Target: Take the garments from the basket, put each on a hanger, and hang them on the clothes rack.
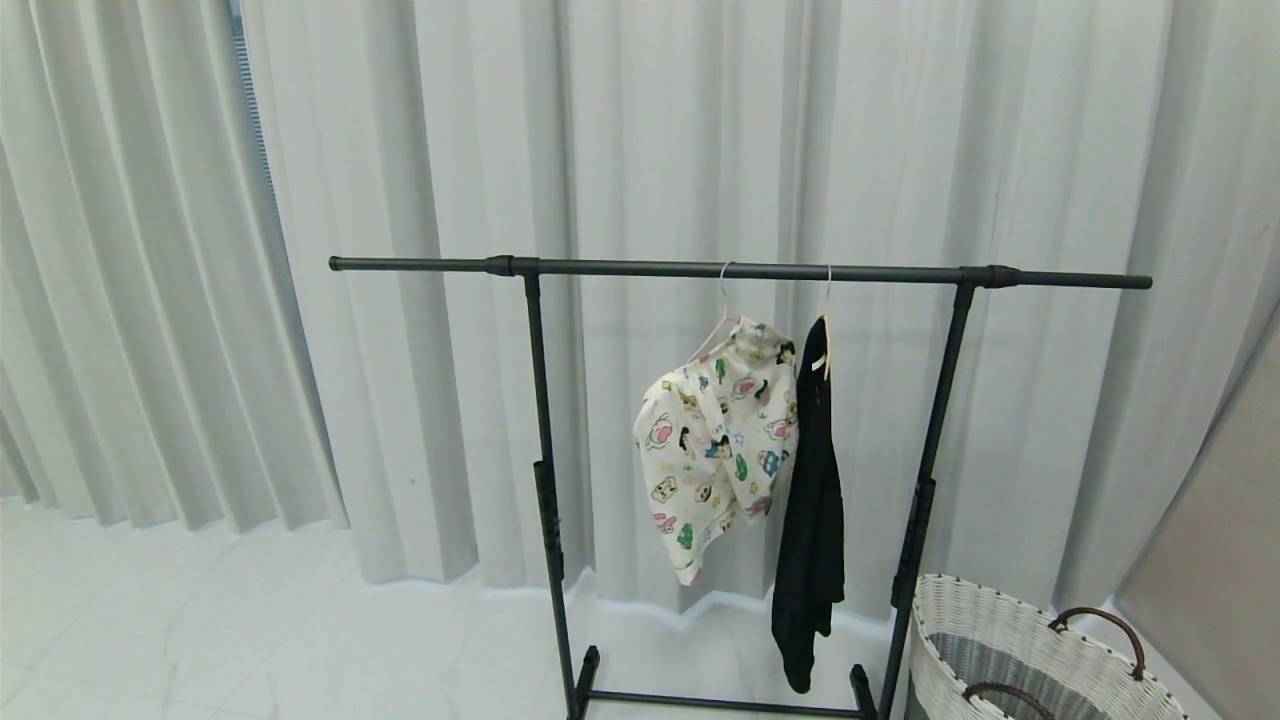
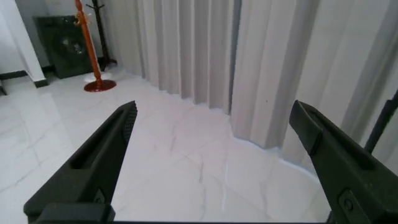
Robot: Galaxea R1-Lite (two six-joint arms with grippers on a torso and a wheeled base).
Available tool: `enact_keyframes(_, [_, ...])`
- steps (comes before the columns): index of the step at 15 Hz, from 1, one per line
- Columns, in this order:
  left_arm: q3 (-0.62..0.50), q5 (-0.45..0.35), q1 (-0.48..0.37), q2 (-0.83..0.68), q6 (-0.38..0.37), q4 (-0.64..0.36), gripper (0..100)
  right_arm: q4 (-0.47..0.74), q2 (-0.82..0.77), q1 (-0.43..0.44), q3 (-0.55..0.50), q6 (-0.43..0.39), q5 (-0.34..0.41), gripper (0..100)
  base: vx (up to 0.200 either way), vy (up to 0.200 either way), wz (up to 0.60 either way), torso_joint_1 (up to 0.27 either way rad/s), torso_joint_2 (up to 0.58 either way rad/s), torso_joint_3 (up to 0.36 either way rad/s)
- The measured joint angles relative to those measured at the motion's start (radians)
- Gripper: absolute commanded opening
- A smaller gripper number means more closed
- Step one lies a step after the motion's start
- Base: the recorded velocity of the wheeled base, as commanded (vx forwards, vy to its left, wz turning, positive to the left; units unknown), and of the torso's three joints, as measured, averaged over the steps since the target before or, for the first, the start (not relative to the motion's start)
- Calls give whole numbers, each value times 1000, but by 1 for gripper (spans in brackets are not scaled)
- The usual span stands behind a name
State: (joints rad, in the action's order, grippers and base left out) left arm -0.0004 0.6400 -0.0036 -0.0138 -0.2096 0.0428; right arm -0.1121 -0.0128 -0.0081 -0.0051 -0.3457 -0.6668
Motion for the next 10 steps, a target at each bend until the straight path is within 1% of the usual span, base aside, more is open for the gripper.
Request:
enact_keyframes(1, [0, -19, 0, 6, 3, 0, 100, -1, 6, 1, 1, -3, 0, 100, 0, 0, 0, 0, 0, 0])
enact_keyframes(2, [0, -81, 0, 10, 10, 0, 100, -1, 9, 2, 3, -2, 20, 100, 0, 0, 0, 0, 0, 0])
enact_keyframes(3, [0, -167, 1, 11, 25, -1, 100, -1, 10, 2, 4, 4, 46, 100, 0, 0, 0, 0, 0, 0])
enact_keyframes(4, [0, -288, 1, 12, 47, -2, 100, -1, 11, 2, 4, 22, 124, 100, 0, 0, 0, 0, 0, 0])
enact_keyframes(6, [0, -567, 0, 13, 122, -19, 100, 5, 11, 2, 5, 91, 409, 100, 0, 0, 0, 0, 0, 0])
enact_keyframes(7, [0, -634, 0, 12, 157, -67, 100, 12, 11, 3, 5, 141, 482, 100, 0, 0, 0, 0, 0, 0])
enact_keyframes(9, [0, -648, -5, 10, 172, -72, 100, 36, 11, 4, 5, 246, 501, 100, 0, 0, 0, 0, 0, 0])
enact_keyframes(10, [0, -648, -6, 11, 175, -73, 100, 52, 11, 4, 5, 270, 521, 100, 0, 0, 0, 0, 0, 0])
